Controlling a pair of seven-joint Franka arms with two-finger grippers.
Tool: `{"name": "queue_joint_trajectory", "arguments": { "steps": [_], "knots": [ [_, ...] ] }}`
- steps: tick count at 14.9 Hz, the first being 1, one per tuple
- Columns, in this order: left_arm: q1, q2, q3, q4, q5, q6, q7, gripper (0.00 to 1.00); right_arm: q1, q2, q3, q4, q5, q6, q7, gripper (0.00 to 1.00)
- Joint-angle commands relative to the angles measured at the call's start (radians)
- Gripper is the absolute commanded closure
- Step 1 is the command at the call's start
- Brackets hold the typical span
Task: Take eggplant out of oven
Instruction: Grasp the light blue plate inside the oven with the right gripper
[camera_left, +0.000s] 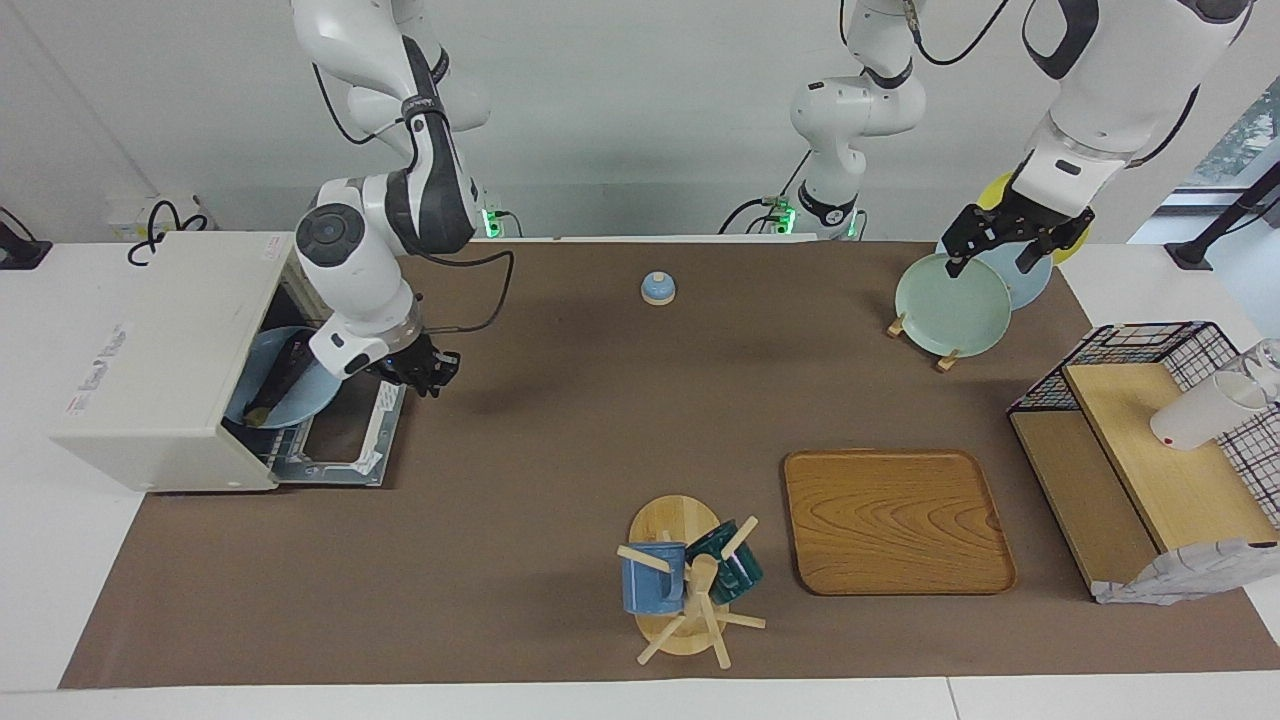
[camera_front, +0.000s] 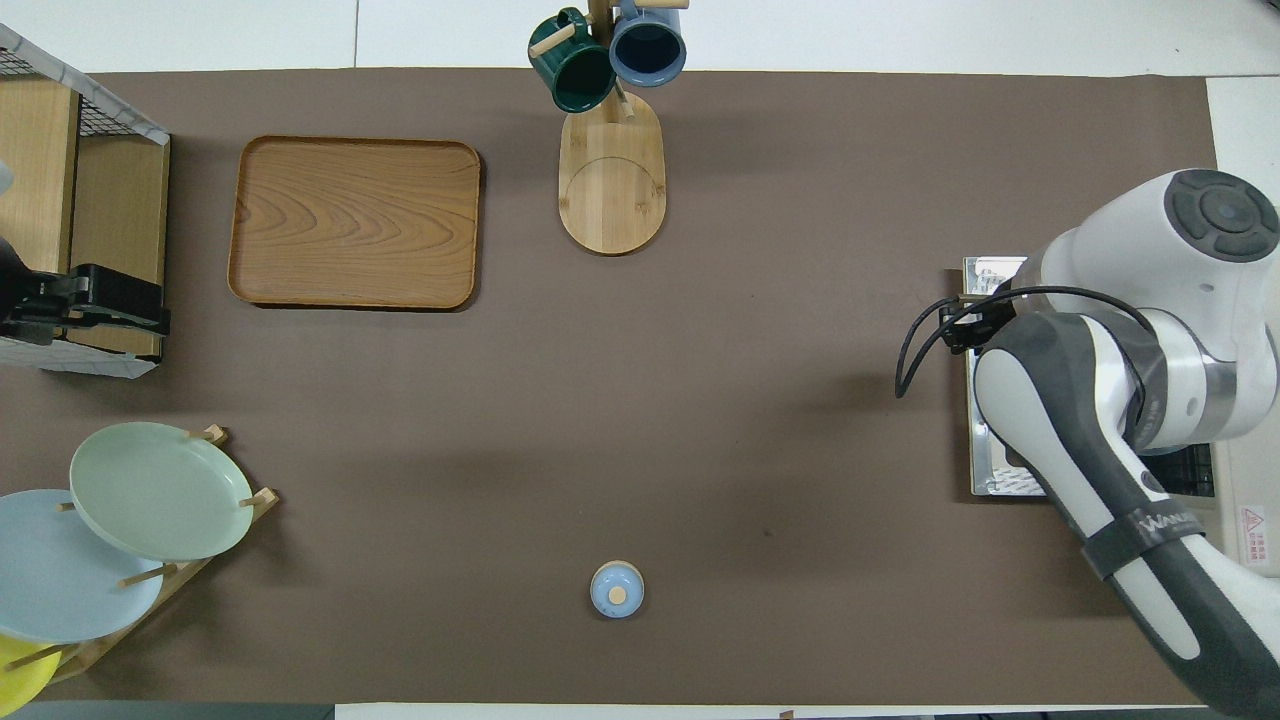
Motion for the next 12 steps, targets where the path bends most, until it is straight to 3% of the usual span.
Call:
{"name": "queue_joint_trajectory", "arguments": {
  "steps": [1, 5, 9, 12],
  "knots": [
    [0.013, -0.020, -0.005, -0.018, 0.012, -0.011, 0.001, 0.00, -0.022, -0.004, 0.008, -0.002, -0.046, -0.035, -0.004, 0.62],
    [0.018, -0.022, -0.002, -0.018, 0.012, -0.011, 0.001, 0.00, -0.022, -0.038, 0.008, -0.002, -0.110, -0.076, -0.011, 0.48],
    [0.025, -0.024, -0.002, -0.020, 0.012, -0.009, 0.010, 0.00, -0.097, -0.047, 0.006, -0.042, -0.115, -0.018, -0.164, 0.50],
    [0.024, -0.024, -0.002, -0.020, 0.012, -0.006, 0.010, 0.00, -0.119, -0.061, 0.006, -0.092, -0.115, 0.026, -0.178, 0.50]
  ]
}}
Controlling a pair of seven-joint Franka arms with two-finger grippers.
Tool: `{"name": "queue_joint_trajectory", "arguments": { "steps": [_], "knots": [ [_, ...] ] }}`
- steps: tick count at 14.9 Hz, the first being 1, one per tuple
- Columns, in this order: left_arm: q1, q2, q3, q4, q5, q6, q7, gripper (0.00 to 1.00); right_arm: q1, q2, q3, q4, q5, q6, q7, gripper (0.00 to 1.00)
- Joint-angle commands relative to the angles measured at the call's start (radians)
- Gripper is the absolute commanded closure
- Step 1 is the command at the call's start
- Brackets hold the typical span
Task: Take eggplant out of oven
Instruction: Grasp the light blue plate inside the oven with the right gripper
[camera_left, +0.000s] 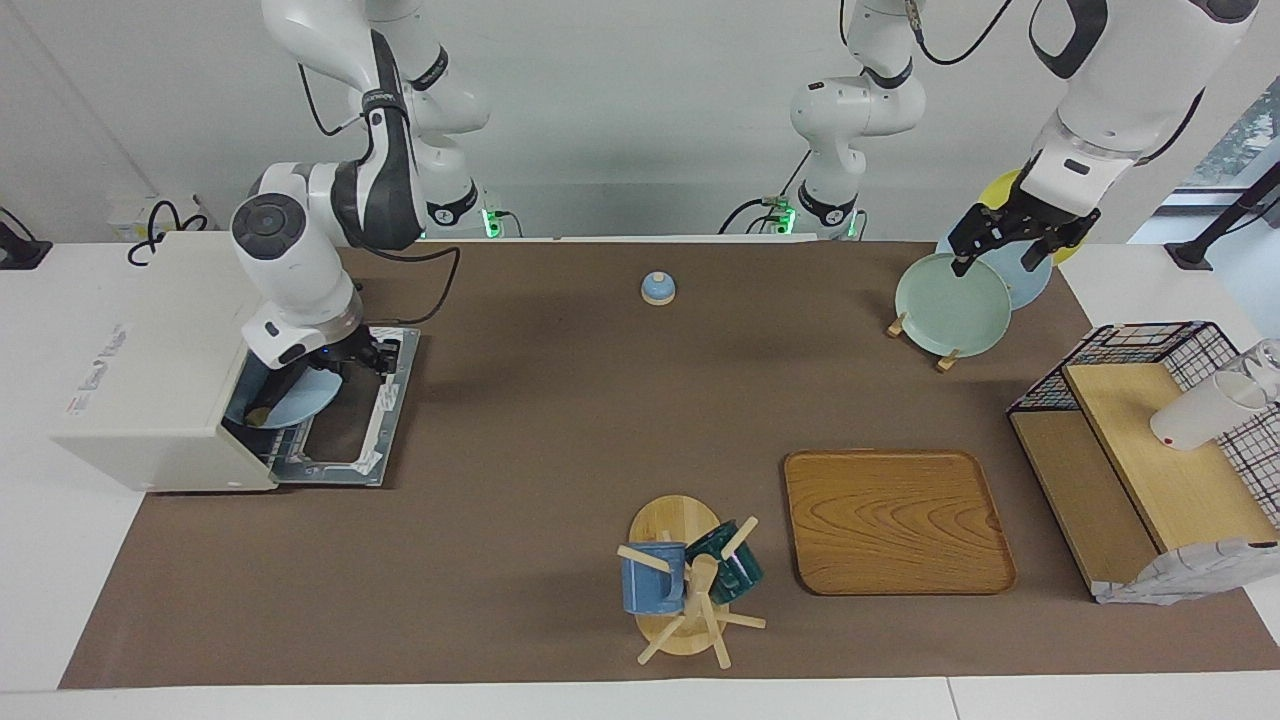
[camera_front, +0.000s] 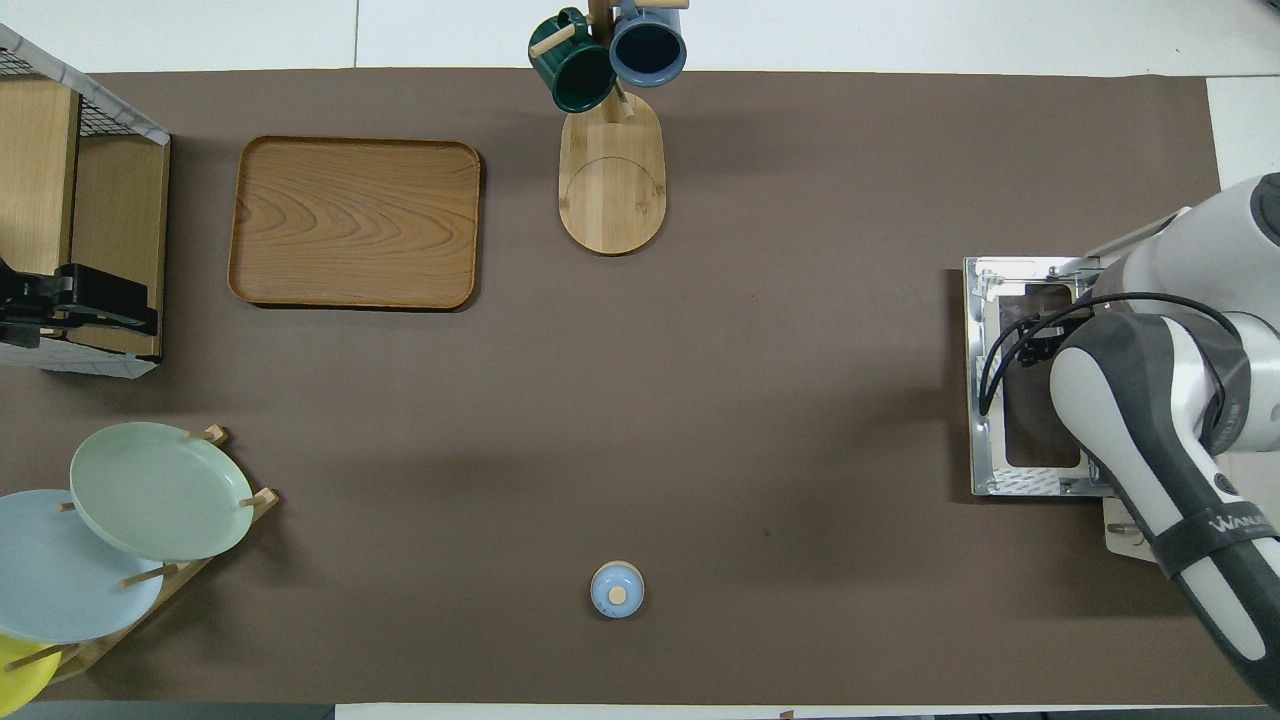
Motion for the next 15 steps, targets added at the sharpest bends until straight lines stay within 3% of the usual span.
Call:
{"name": "queue_joint_trajectory", "arguments": {
  "steps": [1, 3, 6, 7, 8, 9, 15],
  "knots": [
    [0.012, -0.022, -0.008, -0.020, 0.012, -0.002, 0.011, 0.00, -0.012, -0.044, 0.009, -0.096, -0.008, 0.084, -0.019, 0.51],
    [0.012, -0.022, -0.010, -0.020, 0.010, -0.001, 0.009, 0.00, -0.013, -0.055, 0.009, -0.132, -0.008, 0.132, -0.022, 0.53],
    [0.014, -0.023, -0.008, -0.029, 0.010, -0.005, 0.004, 0.00, -0.025, -0.061, 0.009, -0.155, -0.006, 0.160, -0.086, 0.65],
    [0.014, -0.023, -0.008, -0.028, 0.010, -0.007, 0.003, 0.00, -0.039, -0.063, 0.009, -0.158, -0.008, 0.160, -0.115, 0.75],
    [0.014, -0.023, -0.008, -0.029, 0.009, -0.005, 0.003, 0.00, -0.041, -0.063, 0.009, -0.158, -0.008, 0.161, -0.142, 0.94],
    [0.014, -0.023, -0.008, -0.029, 0.009, -0.005, 0.004, 0.00, -0.042, -0.063, 0.009, -0.158, -0.008, 0.161, -0.163, 1.00],
    [0.012, -0.028, -0.008, -0.037, 0.007, 0.006, 0.006, 0.00, 0.000, -0.060, 0.015, -0.132, -0.009, 0.137, -0.180, 1.00]
  ]
}}
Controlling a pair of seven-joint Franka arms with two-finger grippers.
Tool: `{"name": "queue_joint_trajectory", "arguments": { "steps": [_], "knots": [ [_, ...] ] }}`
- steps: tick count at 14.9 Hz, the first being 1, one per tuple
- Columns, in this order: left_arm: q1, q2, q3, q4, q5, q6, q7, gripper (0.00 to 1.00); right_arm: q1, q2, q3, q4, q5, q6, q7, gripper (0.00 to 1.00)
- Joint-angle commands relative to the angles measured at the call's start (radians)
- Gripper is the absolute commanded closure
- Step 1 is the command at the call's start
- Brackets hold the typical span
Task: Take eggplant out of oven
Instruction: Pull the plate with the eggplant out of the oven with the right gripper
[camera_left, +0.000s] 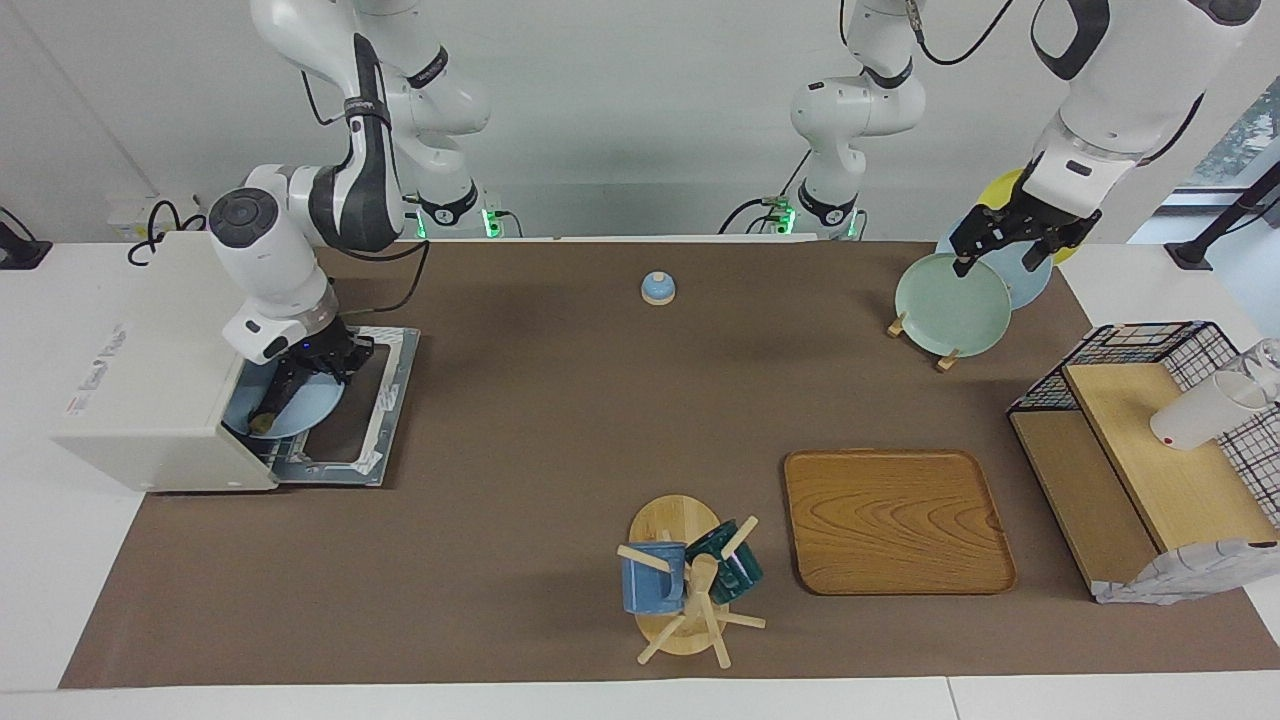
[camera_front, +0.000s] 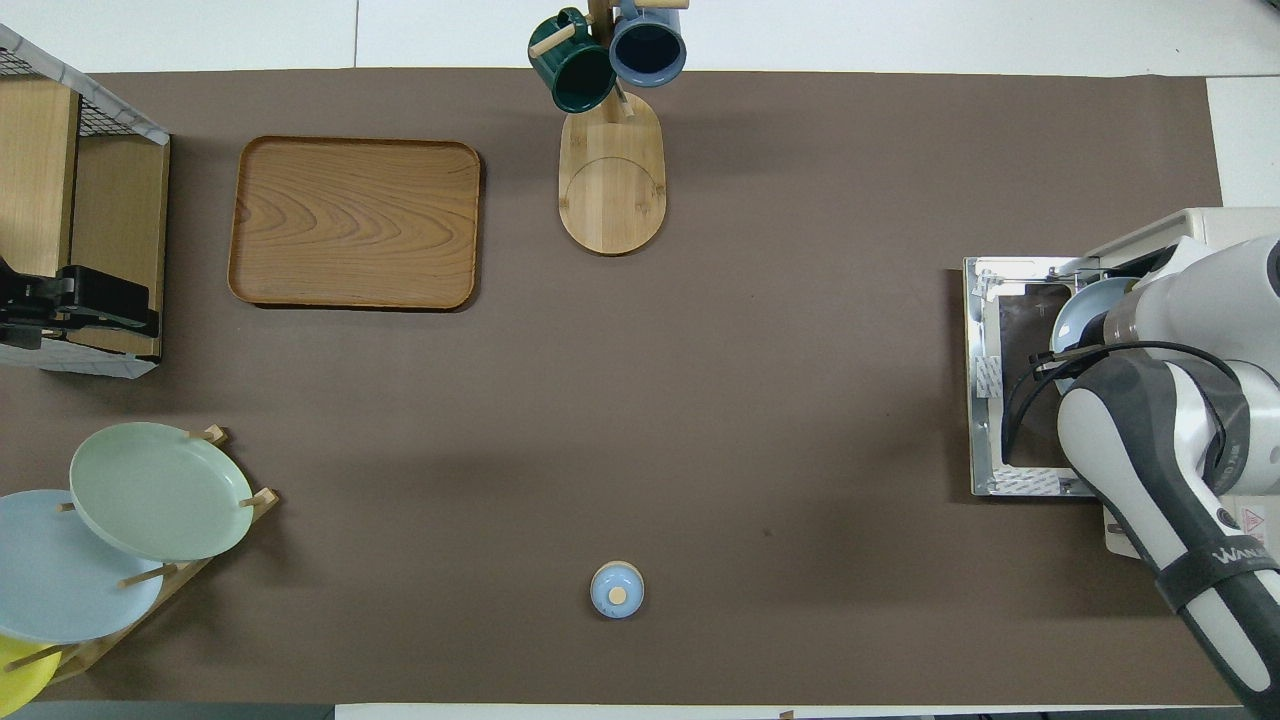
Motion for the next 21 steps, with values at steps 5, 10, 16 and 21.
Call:
{"name": "queue_joint_trajectory", "arguments": {
  "steps": [5, 10, 16, 21],
  "knots": [
    [0.012, -0.044, -0.008, -0.073, 0.007, 0.035, 0.014, 0.00, 0.216, 0.013, 0.011, 0.083, -0.119, -0.116, 0.172, 1.00],
    [0.020, -0.057, -0.006, -0.106, 0.007, 0.073, 0.014, 0.00, 0.446, 0.014, 0.011, 0.143, -0.213, -0.209, 0.408, 1.00],
    [0.042, -0.057, -0.006, -0.110, 0.009, 0.115, 0.037, 0.00, 0.701, 0.152, 0.017, 0.372, -0.086, -0.261, 0.742, 1.00],
    [0.063, -0.057, -0.006, -0.122, 0.009, 0.144, 0.064, 0.00, 0.861, 0.366, 0.017, 0.548, -0.093, -0.220, 0.961, 1.00]
  ]
}}
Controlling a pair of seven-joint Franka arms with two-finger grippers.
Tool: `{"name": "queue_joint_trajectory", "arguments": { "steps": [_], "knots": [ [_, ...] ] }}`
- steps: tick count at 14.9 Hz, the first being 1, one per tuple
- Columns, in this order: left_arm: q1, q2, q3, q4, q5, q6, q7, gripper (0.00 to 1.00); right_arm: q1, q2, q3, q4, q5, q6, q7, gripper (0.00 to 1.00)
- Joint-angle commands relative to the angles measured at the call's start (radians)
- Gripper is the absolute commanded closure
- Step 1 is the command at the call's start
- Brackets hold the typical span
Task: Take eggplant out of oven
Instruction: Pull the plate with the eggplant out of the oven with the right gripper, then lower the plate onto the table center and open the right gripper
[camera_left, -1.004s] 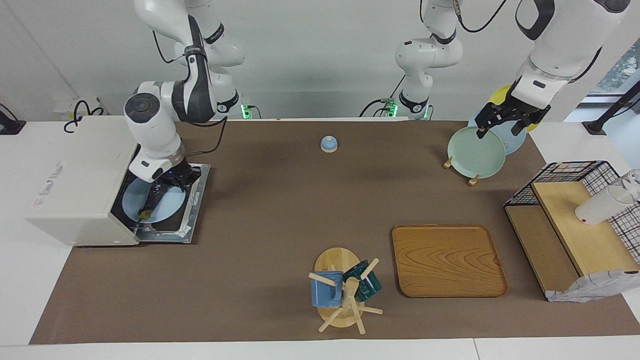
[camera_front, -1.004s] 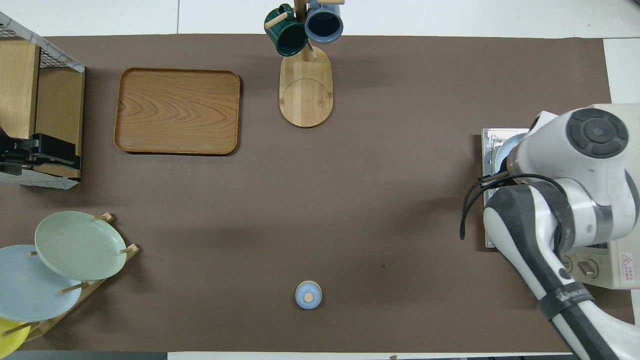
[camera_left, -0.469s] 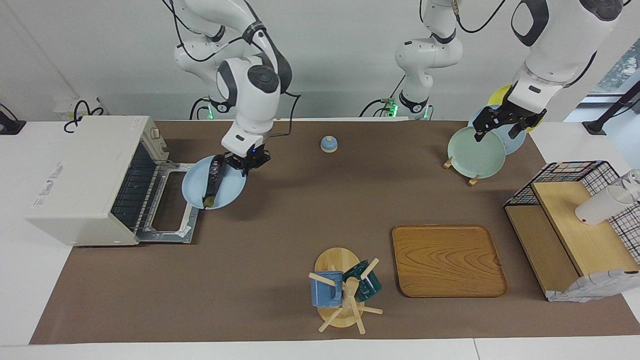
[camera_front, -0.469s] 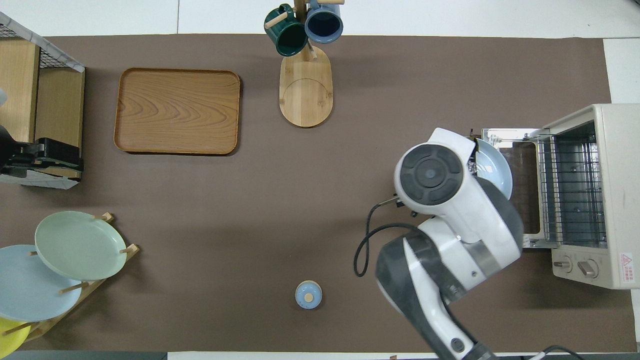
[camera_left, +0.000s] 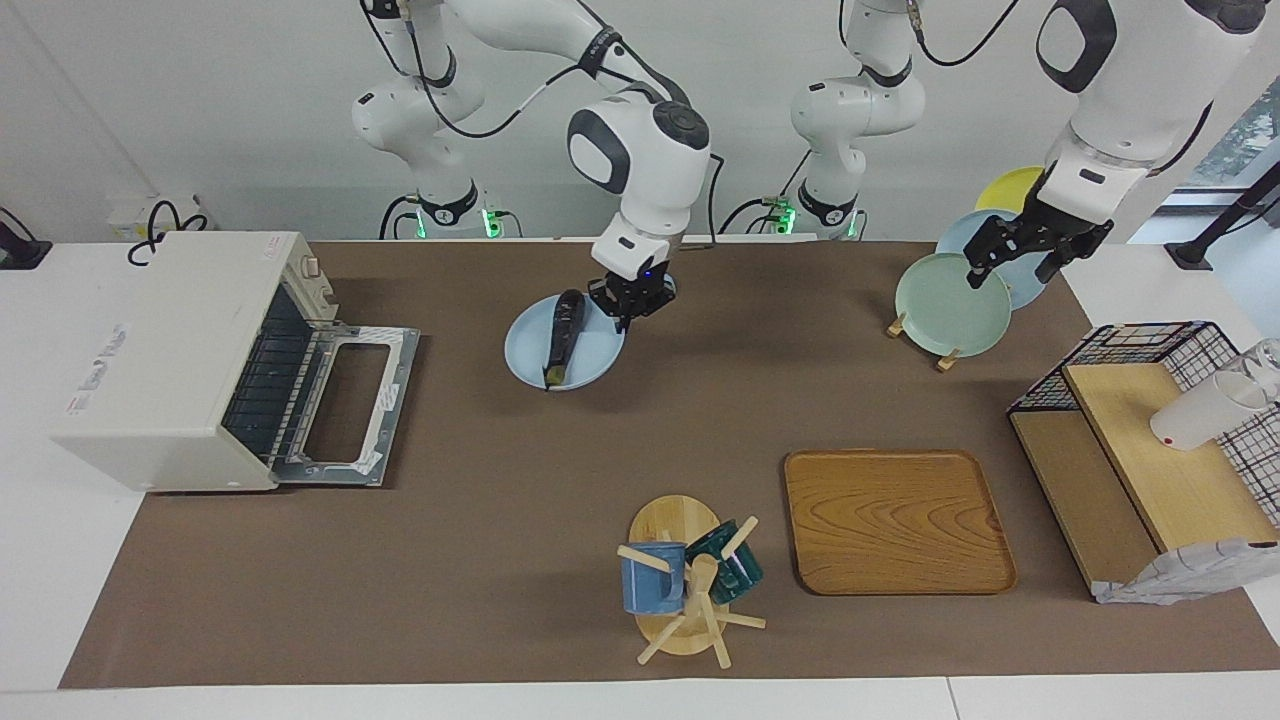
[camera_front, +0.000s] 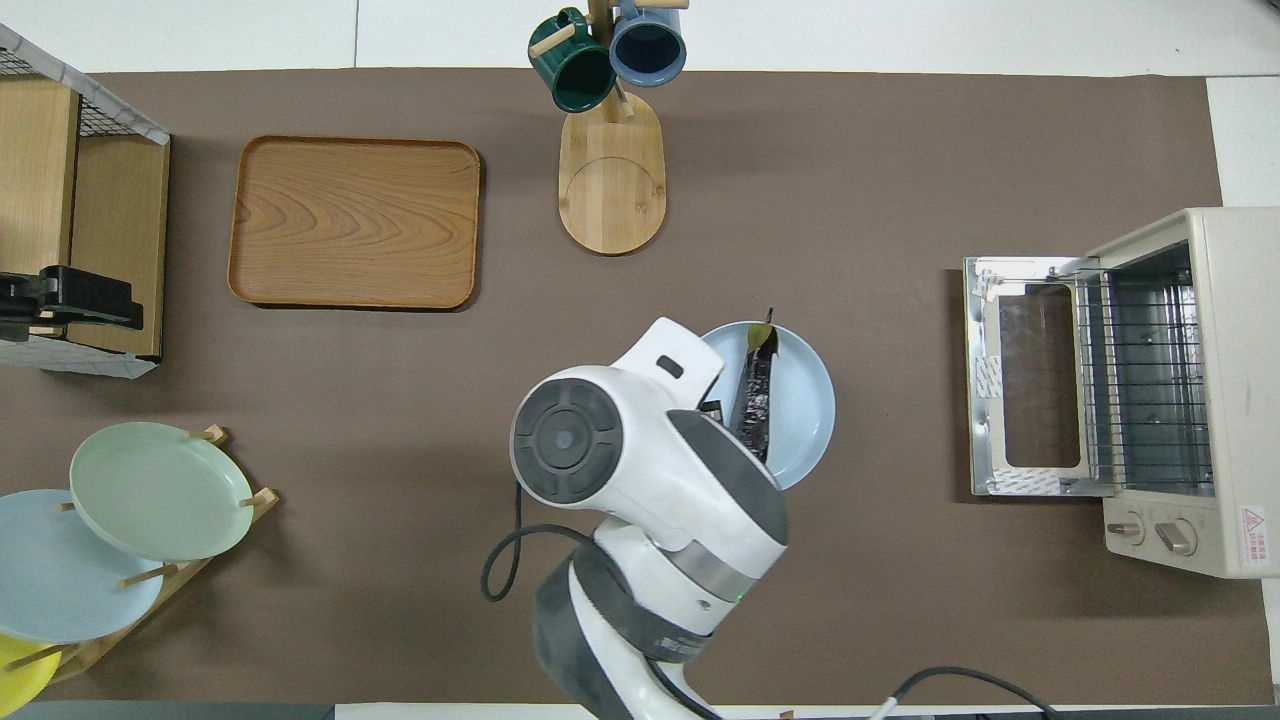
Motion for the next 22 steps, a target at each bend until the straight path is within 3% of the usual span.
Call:
{"name": "queue_joint_trajectory", "arguments": {
  "steps": [1, 5, 12, 13, 14, 15, 16, 18, 20, 22],
  "knots": [
    [0.020, -0.031, -0.009, -0.048, 0.009, 0.039, 0.023, 0.00, 0.053, 0.146, -0.005, 0.133, 0.007, 0.051, 0.065, 1.00],
    [0.018, -0.035, -0.009, -0.068, 0.009, 0.069, 0.021, 0.00, 0.079, 0.187, -0.003, 0.117, 0.019, 0.200, 0.126, 1.00],
    [0.018, -0.041, -0.009, -0.082, 0.009, 0.083, 0.021, 0.00, 0.087, 0.189, 0.001, 0.028, 0.021, 0.409, 0.136, 1.00],
    [0.018, -0.043, -0.011, -0.085, 0.009, 0.083, 0.023, 0.00, 0.083, 0.189, 0.001, 0.028, 0.021, 0.420, 0.136, 0.89],
    [0.018, -0.043, -0.011, -0.085, 0.009, 0.083, 0.023, 0.00, 0.080, 0.189, 0.001, 0.036, 0.019, 0.412, 0.133, 0.69],
    [0.018, -0.043, -0.011, -0.085, 0.009, 0.082, 0.023, 0.00, 0.080, 0.188, 0.001, 0.047, 0.016, 0.407, 0.124, 0.59],
    [0.012, -0.043, -0.011, -0.088, 0.009, 0.083, 0.024, 0.00, 0.085, 0.188, 0.001, 0.070, 0.007, 0.389, 0.120, 0.56],
    [0.004, -0.042, -0.011, -0.099, 0.009, 0.088, 0.024, 0.00, 0.070, 0.169, -0.003, 0.105, 0.004, 0.299, 0.055, 0.56],
    [0.000, -0.037, -0.020, -0.099, 0.007, 0.085, 0.023, 0.00, -0.017, 0.097, -0.007, 0.105, 0.012, 0.190, -0.081, 0.60],
    [-0.055, -0.028, -0.021, -0.100, -0.011, 0.083, 0.020, 0.00, -0.126, 0.016, -0.006, 0.093, 0.018, 0.058, -0.221, 0.83]
  ]
}}
